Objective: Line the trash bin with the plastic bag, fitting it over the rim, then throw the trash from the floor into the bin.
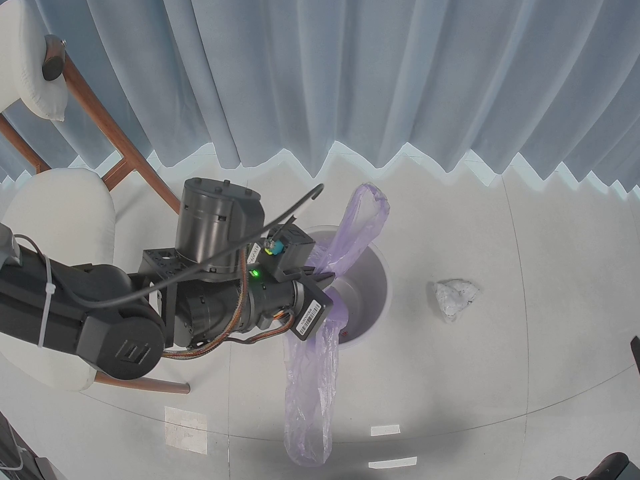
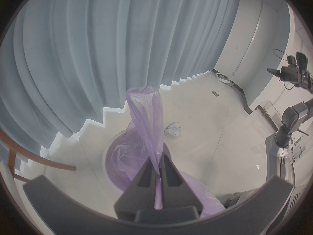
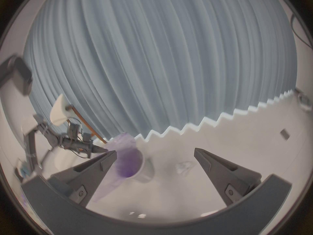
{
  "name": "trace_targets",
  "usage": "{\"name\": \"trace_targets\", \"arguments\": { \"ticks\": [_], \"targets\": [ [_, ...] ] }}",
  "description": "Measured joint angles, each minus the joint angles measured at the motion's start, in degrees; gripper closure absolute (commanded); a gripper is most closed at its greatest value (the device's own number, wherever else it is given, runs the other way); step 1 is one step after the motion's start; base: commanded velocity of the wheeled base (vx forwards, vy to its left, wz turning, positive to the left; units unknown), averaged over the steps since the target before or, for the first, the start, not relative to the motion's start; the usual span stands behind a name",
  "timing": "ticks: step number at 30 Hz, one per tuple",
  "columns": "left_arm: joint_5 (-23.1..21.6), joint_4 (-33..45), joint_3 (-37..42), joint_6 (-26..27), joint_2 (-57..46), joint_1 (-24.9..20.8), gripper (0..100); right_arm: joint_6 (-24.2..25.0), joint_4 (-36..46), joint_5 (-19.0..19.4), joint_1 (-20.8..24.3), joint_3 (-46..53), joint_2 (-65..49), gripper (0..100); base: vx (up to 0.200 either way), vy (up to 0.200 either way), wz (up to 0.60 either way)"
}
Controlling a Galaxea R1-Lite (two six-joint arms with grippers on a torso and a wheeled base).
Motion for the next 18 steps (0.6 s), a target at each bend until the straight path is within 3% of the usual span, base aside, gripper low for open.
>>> {"name": "trace_targets", "arguments": {
  "ticks": [7, 18],
  "targets": [
    [2.4, -0.3, 0.0, -1.2, 0.5, -1.5, 100, 12.7, -0.4, 3.8, 5.4, -9.1, 19.1, 0, 0.0, 0.0, 0.0],
    [5.9, -0.5, 0.5, -3.5, 0.8, -3.9, 100, 21.1, -0.5, 6.7, 13.0, -23.3, 48.6, 0, 0.0, 0.0, 0.0]
  ]
}}
